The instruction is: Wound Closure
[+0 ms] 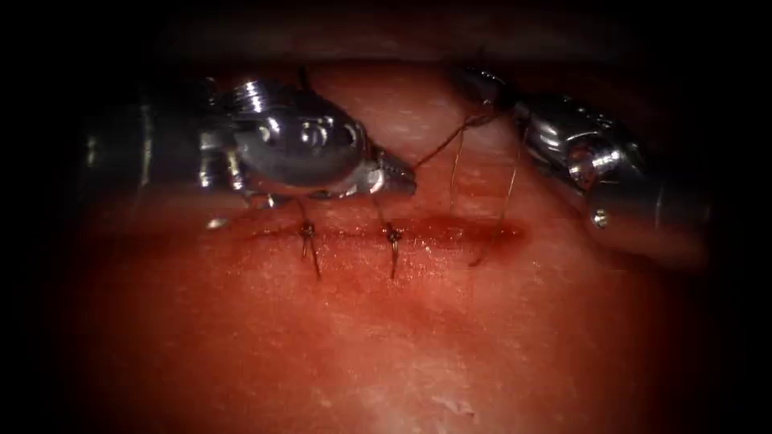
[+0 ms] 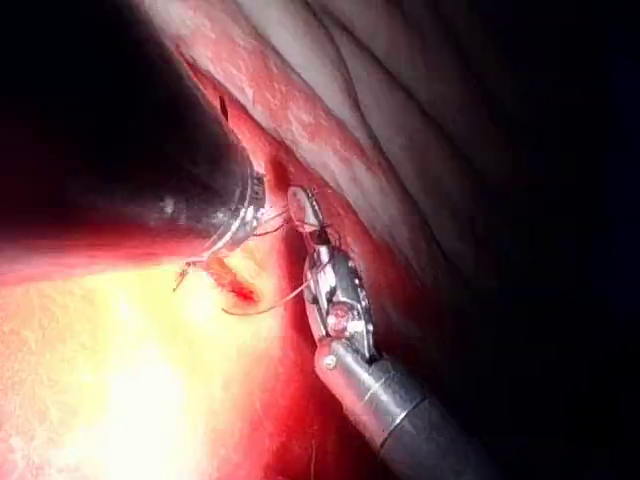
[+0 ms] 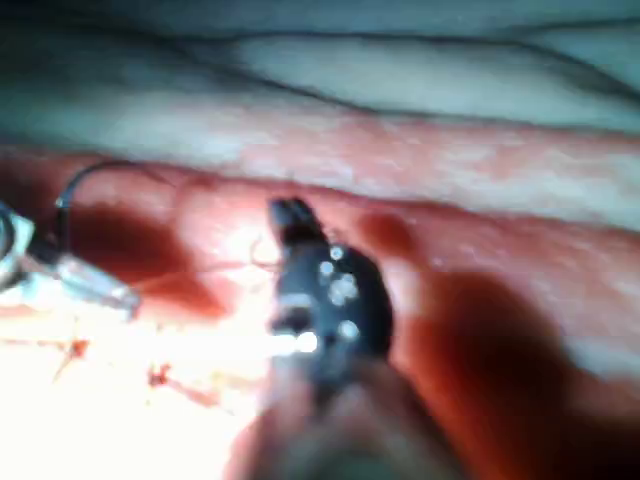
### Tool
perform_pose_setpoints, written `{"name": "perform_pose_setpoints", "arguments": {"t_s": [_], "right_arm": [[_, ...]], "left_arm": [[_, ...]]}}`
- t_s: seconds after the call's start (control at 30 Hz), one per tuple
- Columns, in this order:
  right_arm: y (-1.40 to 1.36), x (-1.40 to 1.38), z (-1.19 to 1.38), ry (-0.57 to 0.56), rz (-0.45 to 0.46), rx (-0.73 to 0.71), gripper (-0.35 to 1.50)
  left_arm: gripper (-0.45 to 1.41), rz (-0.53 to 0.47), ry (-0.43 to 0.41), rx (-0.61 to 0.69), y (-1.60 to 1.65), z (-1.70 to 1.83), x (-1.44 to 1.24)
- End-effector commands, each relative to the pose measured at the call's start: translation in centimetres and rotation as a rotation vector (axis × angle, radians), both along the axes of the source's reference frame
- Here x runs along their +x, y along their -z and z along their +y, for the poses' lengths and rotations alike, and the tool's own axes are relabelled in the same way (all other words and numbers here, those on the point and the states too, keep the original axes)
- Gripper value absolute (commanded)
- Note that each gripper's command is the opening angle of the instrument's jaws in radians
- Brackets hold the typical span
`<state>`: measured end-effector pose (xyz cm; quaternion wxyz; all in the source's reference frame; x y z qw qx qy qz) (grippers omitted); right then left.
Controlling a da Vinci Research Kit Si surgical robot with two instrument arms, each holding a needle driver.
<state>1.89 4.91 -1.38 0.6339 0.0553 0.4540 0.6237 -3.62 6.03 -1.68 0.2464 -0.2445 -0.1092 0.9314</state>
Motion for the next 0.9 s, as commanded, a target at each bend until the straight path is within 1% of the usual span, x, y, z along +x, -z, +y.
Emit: {"name": "perform_pose_setpoints", "arguments": {"t_s": [0.03,0.2,0.23,0.33,0.37,0.43,0.47,0.6,0.67,0.77,0.8,0.87,0.9], "right_arm": [[0.05,0.08,-0.06,0.019,-0.002,-0.015,-0.35],[0.39,0.08,-0.31,0.085,-0.019,-0.07,-0.35],[0.46,0.07,-0.39,0.102,-0.022,-0.079,-0.35],[0.54,0.04,-0.5,0.121,-0.019,-0.085,-0.35],[0.56,0.01,-0.54,0.128,-0.017,-0.091,-0.35],[0.57,-0.03,-0.59,0.136,-0.015,-0.09,-0.35],[0.59,-0.06,-0.64,0.147,-0.015,-0.094,-0.35],[0.6,-0.07,-0.73,0.163,-0.021,-0.093,-0.35],[0.6,-0.1,-0.84,0.178,-0.023,-0.09,-0.35],[0.61,-0.14,-1.08,0.202,-0.028,-0.09,-0.35],[0.62,-0.14,-1.19,0.214,-0.027,-0.091,-0.35],[0.64,-0.15,-1.32,0.226,-0.026,-0.091,-0.35],[0.68,-0.16,-1.43,0.239,-0.025,-0.09,-0.35]], "left_arm": [[-0.35,0.004,0.01,-0.001,-0.1,0.11,-0.02],[-0.35,0.03,0.037,0.005,-0.32,0.57,0.17],[-0.35,0.038,0.043,0.003,-0.39,0.74,0.2],[-0.35,0.049,0.052,0.006,-0.49,0.98,0.21],[-0.35,0.057,0.059,0.008,-0.55,1.15,0.2],[-0.35,0.063,0.066,0.009,-0.61,1.28,0.18],[-0.35,0.067,0.074,0.01,-0.67,1.46,0.12],[-0.35,0.067,0.088,0.021,-0.65,1.66,0.07],[-0.35,0.061,0.095,0.01,-0.59,1.81,0.06],[-0.35,0.055,0.115,-0.017,-0.51,2.04,0.06],[-0.35,0.055,0.113,-0.023,-0.5,2.12,0.06],[-0.35,0.057,0.117,-0.029,-0.5,2.21,0.06],[-0.35,0.058,0.122,-0.032,-0.51,2.27,0.07]]}}
